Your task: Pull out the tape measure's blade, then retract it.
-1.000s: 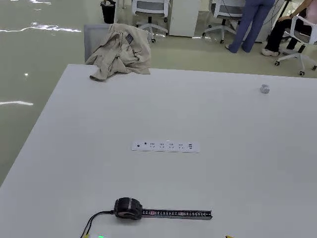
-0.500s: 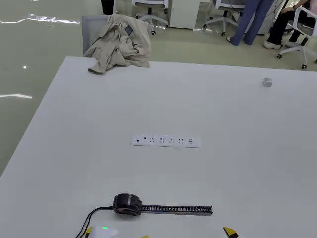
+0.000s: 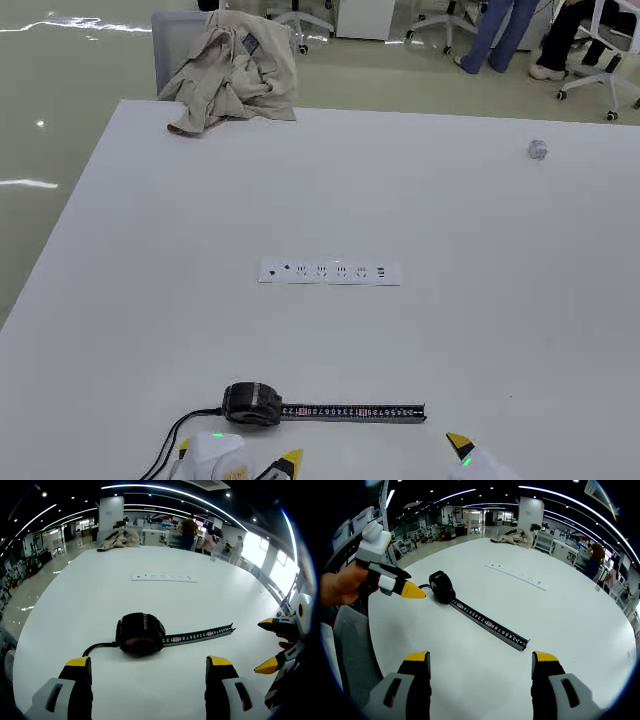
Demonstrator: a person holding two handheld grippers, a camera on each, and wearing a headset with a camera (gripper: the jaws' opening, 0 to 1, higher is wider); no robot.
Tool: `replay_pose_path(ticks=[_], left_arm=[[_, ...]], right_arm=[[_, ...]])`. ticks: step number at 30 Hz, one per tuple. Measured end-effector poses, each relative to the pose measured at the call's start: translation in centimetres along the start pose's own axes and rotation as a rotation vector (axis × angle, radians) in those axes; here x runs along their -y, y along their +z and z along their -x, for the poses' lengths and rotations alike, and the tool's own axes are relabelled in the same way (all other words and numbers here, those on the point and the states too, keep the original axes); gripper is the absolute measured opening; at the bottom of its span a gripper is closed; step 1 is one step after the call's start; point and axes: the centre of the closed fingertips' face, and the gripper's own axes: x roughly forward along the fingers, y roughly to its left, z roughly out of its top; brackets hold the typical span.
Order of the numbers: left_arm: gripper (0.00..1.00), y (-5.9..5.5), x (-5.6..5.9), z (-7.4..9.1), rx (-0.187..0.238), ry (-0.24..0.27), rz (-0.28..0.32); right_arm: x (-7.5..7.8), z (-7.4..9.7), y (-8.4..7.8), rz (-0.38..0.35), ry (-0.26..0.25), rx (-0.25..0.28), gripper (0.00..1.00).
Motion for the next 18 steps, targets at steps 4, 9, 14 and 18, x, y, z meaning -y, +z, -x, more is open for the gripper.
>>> replay_pose_path(ticks=[4, 9, 14, 18], left_arm=[[0.92, 0.1, 0.1, -0.5, -0.003, 0.003, 0.003], [0.92, 0.1, 0.1, -1.2, -0.01, 0.004, 0.005], [0.91, 0.1, -0.2, -1.8, -0.014, 0.021, 0.003], [0.91, 0.2, -0.4, -2.4, -0.012, 0.032, 0.004]], right_arm=[[0.4, -0.5, 0.1, 0.013, 0.002, -0.005, 0.85], [0.9, -1.0, 0.2, 0.029, 0.005, -0.013, 0.84], [1.2, -1.6, 0.0, 0.033, 0.01, -0.021, 0.83], [1.5, -2.0, -0.1, 0.046, 0.014, -0.029, 0.83]])
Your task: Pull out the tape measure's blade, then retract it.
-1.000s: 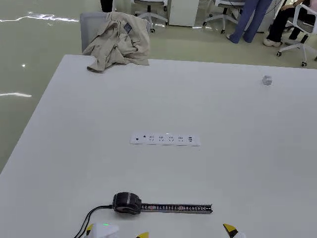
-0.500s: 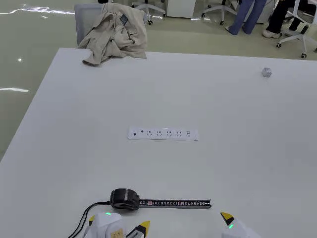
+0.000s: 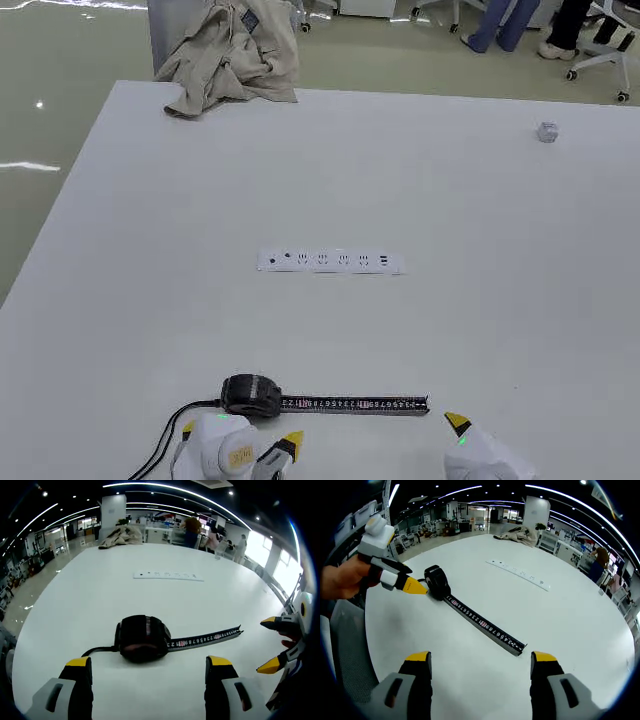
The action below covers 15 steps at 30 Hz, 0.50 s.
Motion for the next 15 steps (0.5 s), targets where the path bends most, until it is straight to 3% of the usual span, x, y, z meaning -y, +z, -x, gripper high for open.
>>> replay_pose_path(ticks=[15], left_arm=[[0.88, 0.2, 0.2, -2.0, -0.012, 0.007, -0.007]], right_arm=[[1.5, -1.7, -0.6, 0.059, 0.018, -0.035, 0.8]])
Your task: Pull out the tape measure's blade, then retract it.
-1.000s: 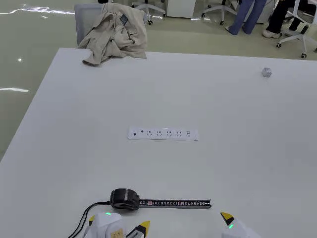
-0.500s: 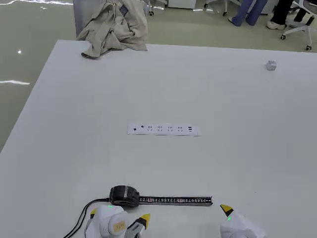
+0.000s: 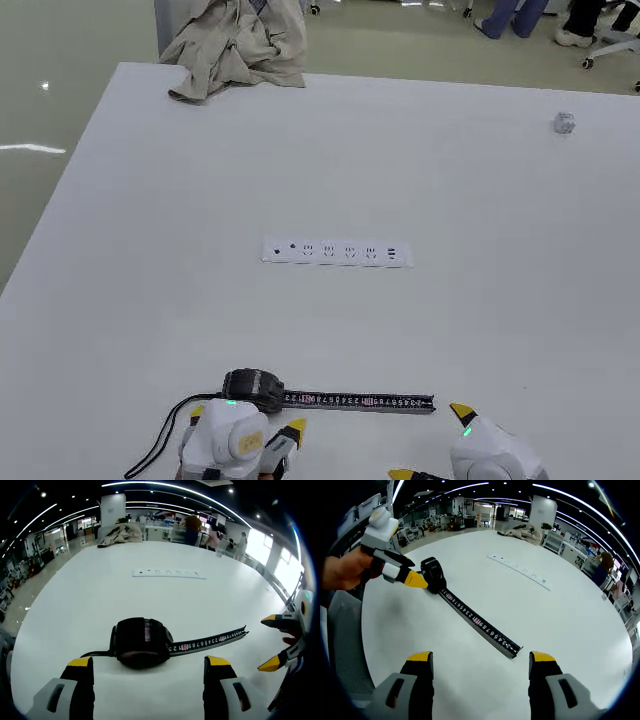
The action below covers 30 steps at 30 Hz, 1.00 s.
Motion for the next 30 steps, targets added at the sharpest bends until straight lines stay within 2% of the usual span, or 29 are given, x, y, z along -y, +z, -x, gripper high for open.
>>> replay_pose_path(ticks=[7, 13, 20, 30], left_arm=[[0.87, 0.3, -0.2, -0.8, 0.001, 0.011, -0.01], [0.86, 0.4, -0.5, -1.3, 0.004, 0.019, -0.004], [0.84, 0.5, -0.6, -2.0, 0.008, 0.027, 0.001], [0.82, 0.5, -0.8, -2.8, 0.0, 0.032, 0.024]], right_arm=[[0.4, -0.9, -0.2, 0.04, 0.028, -0.009, 0.78], [0.7, -1.3, -0.3, 0.106, 0.052, -0.015, 0.74], [1.6, -1.9, -0.4, 0.182, 0.075, -0.041, 0.7], [2.9, -3.0, -1.4, 0.241, 0.11, -0.084, 0.64]])
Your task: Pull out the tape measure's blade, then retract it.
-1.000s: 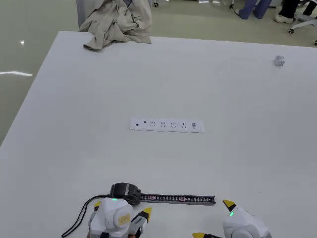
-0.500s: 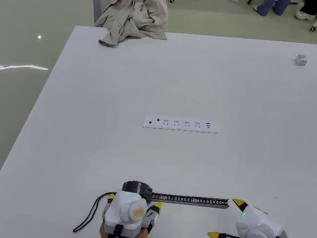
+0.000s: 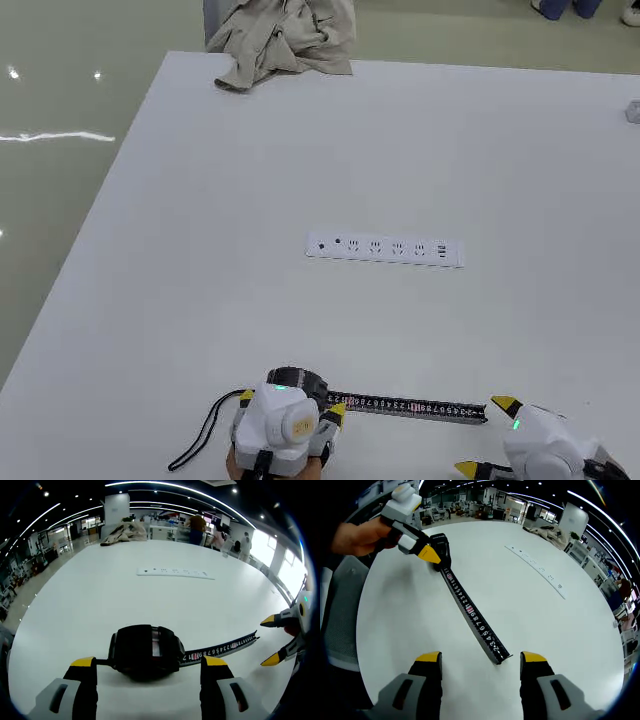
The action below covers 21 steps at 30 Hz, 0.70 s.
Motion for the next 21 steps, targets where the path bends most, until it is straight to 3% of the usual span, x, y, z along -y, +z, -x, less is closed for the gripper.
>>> replay_pose_path(ticks=[15, 21], left_arm=[[0.81, 0.0, -0.3, -0.9, -0.009, 0.005, 0.046], [0.79, 0.1, -0.6, -1.0, -0.007, 0.012, 0.055]], right_arm=[[1.6, -1.4, -1.0, 0.079, 0.061, -0.06, 0.55], [1.9, -1.8, -1.4, 0.143, 0.093, -0.093, 0.48]])
